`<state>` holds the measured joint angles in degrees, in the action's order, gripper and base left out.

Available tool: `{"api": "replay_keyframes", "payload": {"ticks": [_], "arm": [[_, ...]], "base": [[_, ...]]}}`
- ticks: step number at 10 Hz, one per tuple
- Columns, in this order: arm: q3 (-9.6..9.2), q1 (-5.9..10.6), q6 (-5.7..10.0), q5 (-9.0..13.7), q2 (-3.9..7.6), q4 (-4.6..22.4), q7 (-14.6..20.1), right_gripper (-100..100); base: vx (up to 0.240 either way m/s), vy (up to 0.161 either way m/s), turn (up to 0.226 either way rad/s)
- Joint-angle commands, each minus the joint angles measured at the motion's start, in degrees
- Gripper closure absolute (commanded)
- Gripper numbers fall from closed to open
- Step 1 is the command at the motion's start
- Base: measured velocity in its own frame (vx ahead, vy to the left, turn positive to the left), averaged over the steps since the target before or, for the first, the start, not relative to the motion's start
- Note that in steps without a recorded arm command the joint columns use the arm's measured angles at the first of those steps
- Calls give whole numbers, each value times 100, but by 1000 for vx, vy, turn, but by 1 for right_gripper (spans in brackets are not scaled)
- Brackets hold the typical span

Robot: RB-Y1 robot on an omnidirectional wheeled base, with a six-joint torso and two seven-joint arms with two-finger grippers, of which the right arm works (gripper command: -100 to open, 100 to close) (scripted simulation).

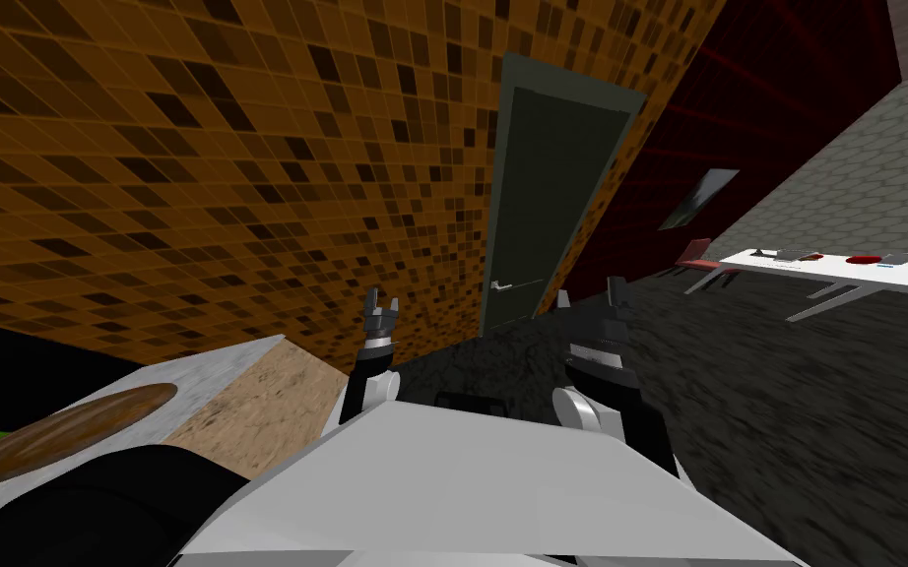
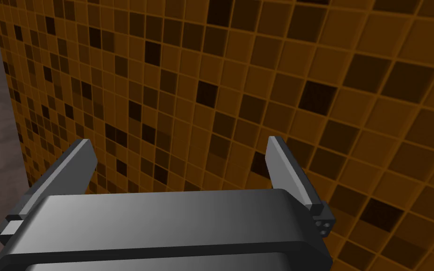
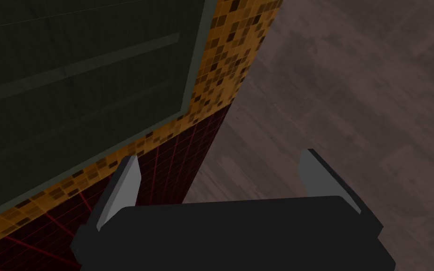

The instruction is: Pull the door open

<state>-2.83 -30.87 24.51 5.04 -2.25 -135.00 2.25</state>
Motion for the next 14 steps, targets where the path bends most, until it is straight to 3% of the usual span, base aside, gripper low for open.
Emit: {"api": "replay_keyframes", "payload": {"ticks": [1, 10, 11, 13, 14], "arm": [[-1, 66, 70, 6, 73, 250, 29, -100], [-5, 452, 481, 39, 454, 1623, 199, -100], [-5, 452, 481, 39, 454, 1714, 199, -100], [-6, 586, 624, 50, 576, 2155, 258, -100], [-6, 586, 624, 50, 576, 2222, 258, -100]], "base": [[36, -13, 90], [60, -47, 88], [52, -50, 46], [60, -45, 95], [45, -45, 57]]}}
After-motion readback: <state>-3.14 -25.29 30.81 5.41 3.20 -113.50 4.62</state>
